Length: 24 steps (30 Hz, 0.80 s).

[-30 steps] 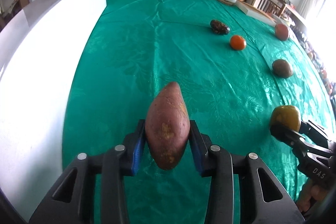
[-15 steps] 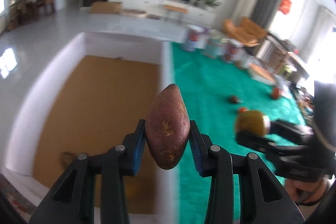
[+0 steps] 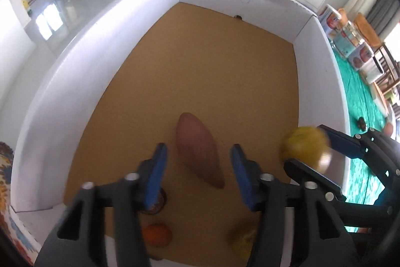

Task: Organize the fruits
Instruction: 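Carry the sweet potato and yellow fruit into the tray and open both grippers, then withdraw both open grippers from the tray back over the table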

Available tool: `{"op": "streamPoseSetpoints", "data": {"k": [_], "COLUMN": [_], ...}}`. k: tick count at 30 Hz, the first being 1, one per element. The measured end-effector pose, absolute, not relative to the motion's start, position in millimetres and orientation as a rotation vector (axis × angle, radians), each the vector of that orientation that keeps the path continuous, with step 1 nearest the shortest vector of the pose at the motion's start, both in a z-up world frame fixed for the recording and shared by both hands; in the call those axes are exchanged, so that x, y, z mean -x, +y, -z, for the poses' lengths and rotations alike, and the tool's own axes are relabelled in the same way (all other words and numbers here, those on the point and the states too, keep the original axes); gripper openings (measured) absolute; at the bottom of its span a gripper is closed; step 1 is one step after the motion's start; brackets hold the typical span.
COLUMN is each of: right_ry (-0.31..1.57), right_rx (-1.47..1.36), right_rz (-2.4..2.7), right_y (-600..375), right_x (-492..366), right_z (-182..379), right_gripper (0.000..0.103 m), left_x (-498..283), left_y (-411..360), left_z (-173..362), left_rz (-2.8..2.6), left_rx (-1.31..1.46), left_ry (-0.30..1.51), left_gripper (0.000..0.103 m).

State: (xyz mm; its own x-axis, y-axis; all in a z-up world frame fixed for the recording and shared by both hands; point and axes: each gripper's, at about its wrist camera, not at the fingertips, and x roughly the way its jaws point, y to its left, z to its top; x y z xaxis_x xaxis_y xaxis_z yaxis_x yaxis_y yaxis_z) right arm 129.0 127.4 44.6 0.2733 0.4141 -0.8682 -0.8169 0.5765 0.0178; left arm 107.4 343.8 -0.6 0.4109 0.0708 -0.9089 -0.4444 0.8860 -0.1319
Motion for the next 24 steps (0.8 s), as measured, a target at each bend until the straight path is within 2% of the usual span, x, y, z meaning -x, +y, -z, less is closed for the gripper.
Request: {"op": "streamPoseSetpoints", "data": {"k": [3,5,7,10,14,17,24], "right_ry": [0.936,0.873,0.781,0.645,0.594,0.626,0.807], "right_rx": [0.451,0.397,0.364,0.315,0.257,0.234,0.177], "right_rz": [-0.857,-0.87,-0.866,-0.83,-0.746,-0.64,-0.253], "right_y": [118,101,77,27,-49,-116,-268], "right_x": [-131,-128,-122,-109,-97,-86,-77], "right_z": [-58,-80,-107,-137,-130,-93,14], "right_gripper": [0.05,0.057,0.072,0.085,0.09,0.091,0.091], "left_x": [-101,-94,-86,-72,-59,-54,-75], "left_y": [343,336,317,282,217,161,46], "left_z": [-12,-30,-57,-88,-102,-83,29], "left_rz": [-0.337,-0.338,-0.341,-0.3,-0.162,0.002,0.154], "left_rx": [0.412,0.396,0.349,0.292,0.267,0.294,0.223], "left_ry": [1.047,0.977,0.891,0.784,0.718,0.768,0.945], "left_gripper": [0.064,0.072,0.083,0.092,0.095,0.096,0.095]}}
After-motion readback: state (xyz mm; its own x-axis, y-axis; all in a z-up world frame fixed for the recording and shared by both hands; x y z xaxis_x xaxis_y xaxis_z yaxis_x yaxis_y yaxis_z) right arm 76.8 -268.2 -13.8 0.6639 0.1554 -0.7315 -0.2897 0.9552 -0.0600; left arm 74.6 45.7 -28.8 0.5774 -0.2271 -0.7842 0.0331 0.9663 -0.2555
